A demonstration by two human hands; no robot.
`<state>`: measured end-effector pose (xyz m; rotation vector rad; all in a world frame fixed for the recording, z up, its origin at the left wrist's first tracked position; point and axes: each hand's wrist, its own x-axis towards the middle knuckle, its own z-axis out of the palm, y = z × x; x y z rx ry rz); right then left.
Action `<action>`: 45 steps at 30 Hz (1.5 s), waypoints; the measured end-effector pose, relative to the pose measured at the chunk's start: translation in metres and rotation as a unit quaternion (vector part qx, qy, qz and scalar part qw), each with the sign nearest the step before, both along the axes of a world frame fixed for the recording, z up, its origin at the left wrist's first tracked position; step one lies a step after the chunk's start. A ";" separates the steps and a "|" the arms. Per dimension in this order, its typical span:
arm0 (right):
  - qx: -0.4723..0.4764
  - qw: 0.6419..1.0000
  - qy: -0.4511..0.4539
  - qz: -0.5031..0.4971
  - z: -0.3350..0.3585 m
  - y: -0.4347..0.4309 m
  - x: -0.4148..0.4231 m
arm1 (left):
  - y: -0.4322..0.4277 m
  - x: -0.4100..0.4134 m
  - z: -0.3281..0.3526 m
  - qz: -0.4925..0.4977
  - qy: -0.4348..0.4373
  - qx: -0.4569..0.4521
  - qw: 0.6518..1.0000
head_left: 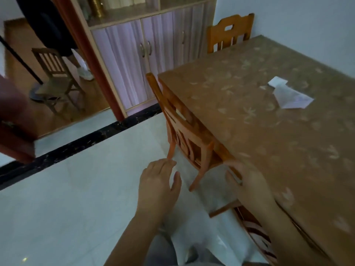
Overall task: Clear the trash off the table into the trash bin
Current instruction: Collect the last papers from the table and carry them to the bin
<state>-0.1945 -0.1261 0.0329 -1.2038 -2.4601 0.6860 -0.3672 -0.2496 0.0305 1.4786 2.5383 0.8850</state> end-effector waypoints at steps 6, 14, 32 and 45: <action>0.009 0.993 0.019 -0.116 0.007 0.049 -0.058 | 0.078 -0.086 -0.003 -0.110 0.040 0.038 0.992; 0.021 0.974 0.013 -0.225 0.009 0.100 -0.088 | 0.191 -0.121 -0.006 -0.256 -0.011 0.030 0.966; 0.060 0.929 -0.002 -0.365 -0.021 0.362 0.005 | 0.508 -0.037 -0.043 -0.324 0.021 0.061 0.944; 0.049 0.917 -0.110 -0.380 -0.095 0.516 0.061 | 0.704 0.042 -0.149 -0.345 -0.050 -0.045 0.936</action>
